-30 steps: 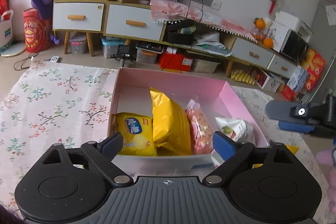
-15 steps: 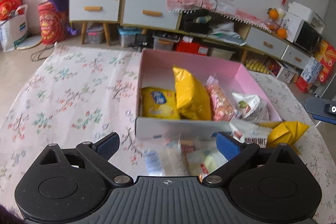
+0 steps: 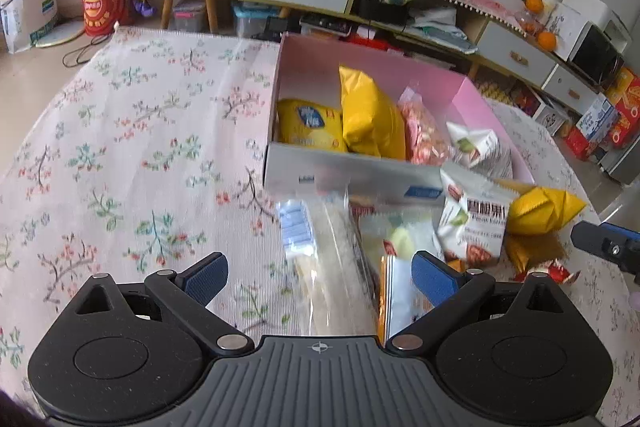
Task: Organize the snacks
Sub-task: 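Withdraw both open tools from the box back over the snack pile, then grasp the red packet with the left tool while the right grasps a red candy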
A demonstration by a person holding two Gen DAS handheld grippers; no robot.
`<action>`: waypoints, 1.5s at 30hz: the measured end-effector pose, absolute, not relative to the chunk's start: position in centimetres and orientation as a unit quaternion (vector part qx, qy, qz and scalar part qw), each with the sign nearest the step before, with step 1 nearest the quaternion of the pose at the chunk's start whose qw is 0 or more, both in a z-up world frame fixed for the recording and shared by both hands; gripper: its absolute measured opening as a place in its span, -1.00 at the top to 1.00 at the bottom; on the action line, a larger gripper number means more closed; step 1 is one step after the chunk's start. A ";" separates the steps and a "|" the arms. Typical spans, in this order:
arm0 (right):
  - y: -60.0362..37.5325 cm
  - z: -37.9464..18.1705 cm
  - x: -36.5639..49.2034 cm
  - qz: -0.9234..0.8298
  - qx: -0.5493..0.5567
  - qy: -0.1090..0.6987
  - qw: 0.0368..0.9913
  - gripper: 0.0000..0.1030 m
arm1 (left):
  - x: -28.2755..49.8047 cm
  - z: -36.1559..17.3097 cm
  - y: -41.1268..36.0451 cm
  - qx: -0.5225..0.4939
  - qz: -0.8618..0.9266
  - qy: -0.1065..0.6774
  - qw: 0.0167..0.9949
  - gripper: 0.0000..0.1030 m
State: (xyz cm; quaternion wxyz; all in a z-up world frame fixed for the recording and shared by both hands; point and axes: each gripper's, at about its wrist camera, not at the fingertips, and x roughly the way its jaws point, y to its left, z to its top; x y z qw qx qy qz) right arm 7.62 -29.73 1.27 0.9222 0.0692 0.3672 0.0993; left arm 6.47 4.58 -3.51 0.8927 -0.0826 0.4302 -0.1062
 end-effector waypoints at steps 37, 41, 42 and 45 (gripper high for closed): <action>-29.6 -2.1 7.2 0.102 0.051 0.465 0.878 -0.73 | 1.1 -4.5 -2.9 0.068 -0.282 0.454 0.842 0.12; -29.3 -2.2 7.2 0.104 0.043 0.467 0.877 -0.65 | 1.0 -4.4 -3.0 0.078 -0.278 0.452 0.844 0.23; -29.3 -2.3 7.2 0.104 0.042 0.468 0.877 -0.60 | 1.0 -4.4 -2.9 0.079 -0.276 0.451 0.845 0.26; -29.3 -2.3 7.3 0.102 0.039 0.469 0.876 -0.49 | 1.1 -4.4 -2.7 0.077 -0.273 0.452 0.846 0.37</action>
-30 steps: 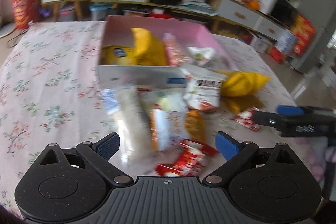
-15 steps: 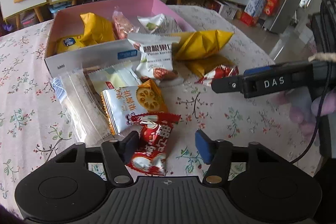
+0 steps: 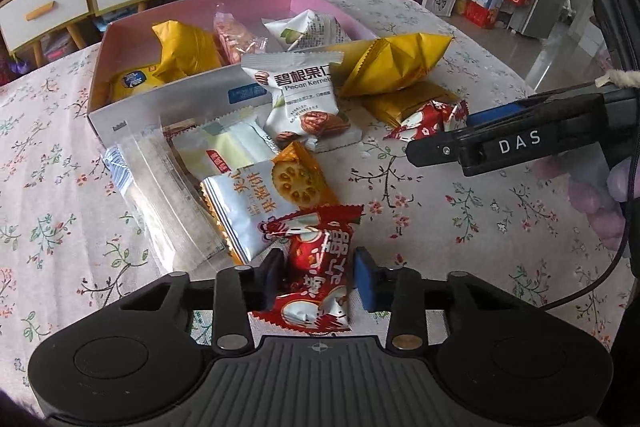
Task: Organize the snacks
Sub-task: 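Grasp the red packet with the left tool while the right grasps a red candy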
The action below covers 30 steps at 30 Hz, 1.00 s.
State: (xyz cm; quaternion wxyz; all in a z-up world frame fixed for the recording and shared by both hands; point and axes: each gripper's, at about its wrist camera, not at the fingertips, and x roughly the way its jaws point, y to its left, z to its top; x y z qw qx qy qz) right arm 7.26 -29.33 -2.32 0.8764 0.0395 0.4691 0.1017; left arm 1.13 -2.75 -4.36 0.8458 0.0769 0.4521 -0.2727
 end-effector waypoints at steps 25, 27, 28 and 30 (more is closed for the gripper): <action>-29.0 -1.8 7.2 0.103 -0.006 0.465 0.879 0.84 | 1.1 -3.3 -2.5 0.057 -0.278 0.442 0.851 0.57; -28.9 -1.8 7.2 0.110 -0.004 0.469 0.876 0.74 | 1.1 -3.4 -2.6 0.058 -0.277 0.445 0.850 0.57; -28.9 -1.9 7.2 0.111 0.000 0.471 0.875 0.63 | 1.1 -3.5 -2.6 0.058 -0.278 0.446 0.849 0.57; -28.8 -1.9 7.2 0.107 0.007 0.470 0.876 -0.12 | 1.1 -3.6 -2.7 0.061 -0.277 0.448 0.848 0.57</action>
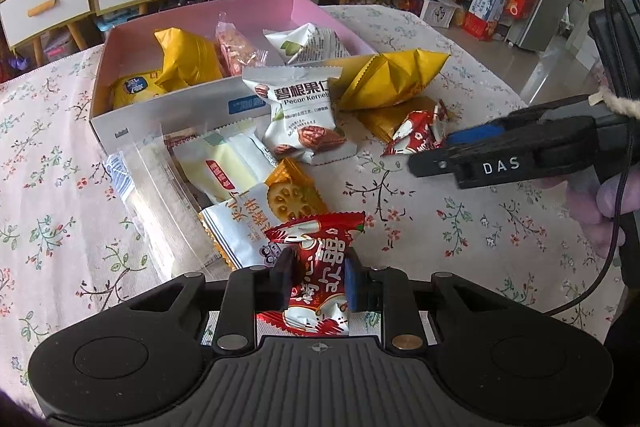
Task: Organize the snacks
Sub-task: 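Grasp the red packet with the left tool while the right grasps a red candy, then carry the red packet into the pink box while the right tool carries the red candy there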
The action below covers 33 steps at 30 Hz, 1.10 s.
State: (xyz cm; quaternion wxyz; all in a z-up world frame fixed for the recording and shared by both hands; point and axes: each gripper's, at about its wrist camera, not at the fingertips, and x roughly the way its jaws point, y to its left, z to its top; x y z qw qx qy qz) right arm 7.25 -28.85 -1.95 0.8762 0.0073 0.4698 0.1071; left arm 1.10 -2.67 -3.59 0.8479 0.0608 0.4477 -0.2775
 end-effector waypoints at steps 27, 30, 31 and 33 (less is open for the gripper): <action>-26.9 -1.2 7.4 0.122 -0.018 0.463 0.878 0.45 | 1.6 -3.7 -3.1 0.048 -0.280 0.454 0.844 0.57; -26.9 -0.8 7.1 0.127 -0.014 0.461 0.878 0.45 | 1.6 -3.4 -2.8 0.042 -0.283 0.452 0.845 0.57; -26.9 -0.6 7.0 0.129 -0.011 0.460 0.878 0.45 | 1.6 -3.3 -2.7 0.041 -0.283 0.450 0.846 0.57; -27.0 -0.2 6.8 0.132 -0.004 0.459 0.879 0.45 | 1.7 -3.0 -2.6 0.038 -0.283 0.447 0.848 0.57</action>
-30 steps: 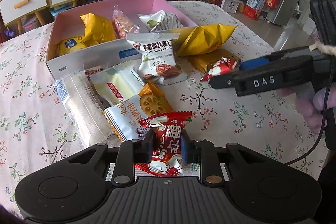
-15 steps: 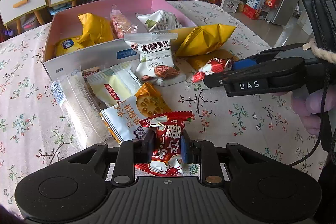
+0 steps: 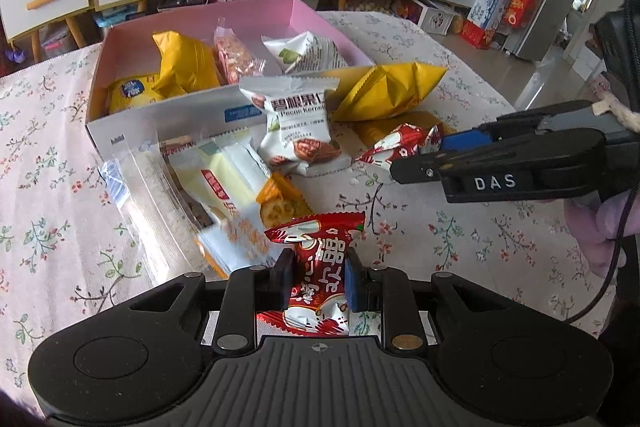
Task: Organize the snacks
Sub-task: 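Carry the red packet into the pink box while the right tool carries the red candy there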
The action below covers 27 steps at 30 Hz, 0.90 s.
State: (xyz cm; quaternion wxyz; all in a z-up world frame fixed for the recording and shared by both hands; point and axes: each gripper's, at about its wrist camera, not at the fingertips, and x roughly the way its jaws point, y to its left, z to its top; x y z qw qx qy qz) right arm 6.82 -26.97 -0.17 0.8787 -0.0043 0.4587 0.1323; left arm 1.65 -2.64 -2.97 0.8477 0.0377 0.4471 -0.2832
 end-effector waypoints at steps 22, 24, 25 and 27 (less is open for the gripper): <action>-27.0 4.0 10.5 0.157 0.068 0.417 0.893 0.45 | 6.5 1.9 -0.1 -0.026 -0.214 0.393 0.894 0.57; -27.0 4.1 11.6 0.156 0.079 0.414 0.893 0.44 | 7.7 2.1 0.2 -0.027 -0.197 0.392 0.898 0.57; -27.1 4.2 12.0 0.155 0.083 0.411 0.895 0.44 | 8.4 2.2 0.4 -0.029 -0.189 0.392 0.900 0.57; -27.2 4.3 13.1 0.152 0.092 0.403 0.898 0.44 | 9.8 2.3 0.8 -0.039 -0.176 0.394 0.901 0.57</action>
